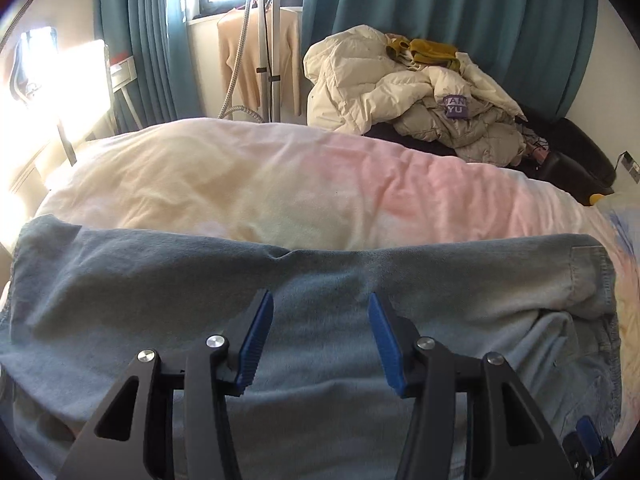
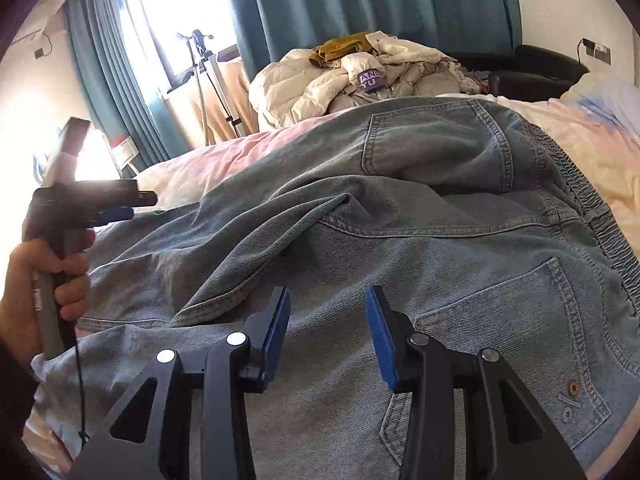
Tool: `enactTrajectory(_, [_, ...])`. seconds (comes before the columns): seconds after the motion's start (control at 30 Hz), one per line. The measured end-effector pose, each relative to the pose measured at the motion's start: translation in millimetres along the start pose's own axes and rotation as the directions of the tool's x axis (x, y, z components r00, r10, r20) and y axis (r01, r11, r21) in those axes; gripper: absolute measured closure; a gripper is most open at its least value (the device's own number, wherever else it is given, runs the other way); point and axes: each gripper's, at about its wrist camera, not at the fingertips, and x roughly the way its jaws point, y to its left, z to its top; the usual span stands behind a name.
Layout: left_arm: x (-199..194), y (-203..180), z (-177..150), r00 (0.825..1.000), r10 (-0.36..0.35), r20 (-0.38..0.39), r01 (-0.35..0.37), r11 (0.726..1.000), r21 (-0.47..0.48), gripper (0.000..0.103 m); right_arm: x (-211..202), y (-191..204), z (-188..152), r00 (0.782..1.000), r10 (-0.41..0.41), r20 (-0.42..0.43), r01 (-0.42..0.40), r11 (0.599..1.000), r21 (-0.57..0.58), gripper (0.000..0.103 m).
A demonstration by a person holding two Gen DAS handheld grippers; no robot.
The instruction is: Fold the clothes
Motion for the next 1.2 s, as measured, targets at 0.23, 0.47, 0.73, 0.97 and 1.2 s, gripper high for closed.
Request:
enactTrajectory(0.23, [-108, 37, -47, 0.995, 0.027, 0.099, -0.026, 1.0, -0.011, 0.052, -28, 11, 0, 0.998, -0.041, 0.041, 0.044, 0.996, -0.073, 0.064])
enactTrajectory(0.47, [-183, 80, -98, 0.985, 0.069, 0.16, -0.06, 0.996, -0.064, 0.052, -62, 14, -6, 0.995, -0.066, 0.068, 0.074, 0.989, -0.128, 0.063])
enactTrajectory(0.73, [-208, 129, -148, 0.98, 0.117, 0.161, -0.09, 0.983, -0.162, 0.052, -100, 11, -9, 0.992, -0.078, 0.095, 0.094, 0.979, -0.179, 0.063])
enactTrajectory(0.97, [-203, 170, -171, 0.988, 0.104, 0.11, -0.066, 0.951, -0.303, 0.052, -126, -17, -10, 0.991, -0.09, 0.098, 0.103, 0.986, -0.132, 0.063])
enactTrajectory(1.2, [-216, 249, -197, 0.987, -0.068, 0.148, 0.143, 0.801, -0.582, 0.042, -128, -101, -14, 0.99, -0.126, 0.058, 0.11, 0.97, 0.219, 0.063])
